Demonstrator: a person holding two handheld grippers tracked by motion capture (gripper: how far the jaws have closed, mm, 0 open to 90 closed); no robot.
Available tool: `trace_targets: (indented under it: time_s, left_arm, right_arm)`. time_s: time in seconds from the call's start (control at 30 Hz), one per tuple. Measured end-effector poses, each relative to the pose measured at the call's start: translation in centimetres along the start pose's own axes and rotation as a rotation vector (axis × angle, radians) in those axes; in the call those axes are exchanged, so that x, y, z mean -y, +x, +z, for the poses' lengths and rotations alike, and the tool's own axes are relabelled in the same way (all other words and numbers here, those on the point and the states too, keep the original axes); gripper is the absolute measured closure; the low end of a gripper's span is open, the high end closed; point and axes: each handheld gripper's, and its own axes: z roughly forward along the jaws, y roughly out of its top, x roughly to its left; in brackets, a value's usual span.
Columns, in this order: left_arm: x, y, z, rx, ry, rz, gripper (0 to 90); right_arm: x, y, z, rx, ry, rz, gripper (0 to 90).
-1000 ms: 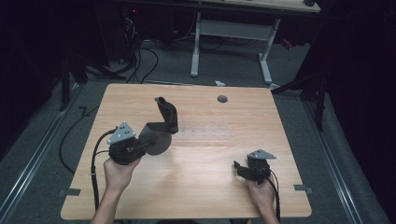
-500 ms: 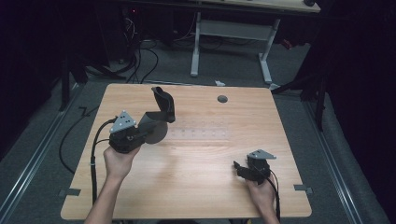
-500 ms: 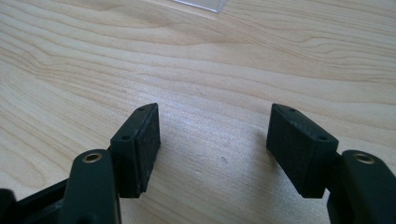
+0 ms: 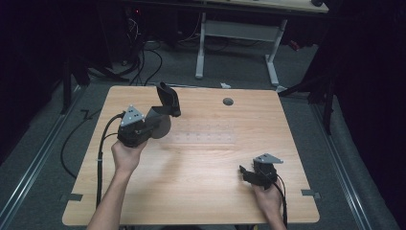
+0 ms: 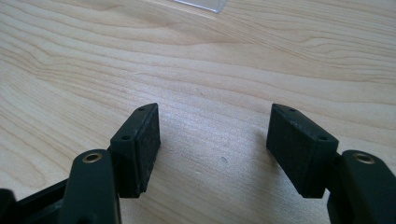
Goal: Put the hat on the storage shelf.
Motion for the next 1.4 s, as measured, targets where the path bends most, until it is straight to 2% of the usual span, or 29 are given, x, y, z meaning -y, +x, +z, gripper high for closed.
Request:
trace_targets:
  time_s: [0.17, 0.33, 0.6, 0.9, 1.1, 1.4]
  left_arm:
    - [0.2, 0.6, 0.8, -0.019, -0.007, -0.011, 86.1]
    - [0.5, 1.2, 1.5, -0.046, -0.002, 0.0, 86.0]
    - [1.1, 1.4, 2.2, -0.065, -0.001, 0.016, 86.1]
    - [1.3, 1.4, 2.4, -0.071, -0.011, 0.009, 86.2]
    - [1.5, 1.5, 2.3, -0.089, -0.009, 0.019, 86.3]
    - [2.1, 1.5, 2.7, -0.084, -0.01, 0.012, 86.2]
  right_arm:
    - [0.0, 0.0, 0.0, -0.001, 0.0, 0.0, 35.1]
    - [0.0, 0.0, 0.0, 0.0, 0.0, 0.0, 35.1]
    - [0.0, 0.0, 0.0, -0.001, 0.0, -0.001, 34.9]
    - [0.0, 0.0, 0.0, -0.003, 0.0, -0.004, 34.8]
    - [0.0, 0.0, 0.0, -0.005, 0.001, -0.005, 34.5]
    - [0.0, 0.0, 0.0, -0.005, 0.001, -0.005, 34.5]
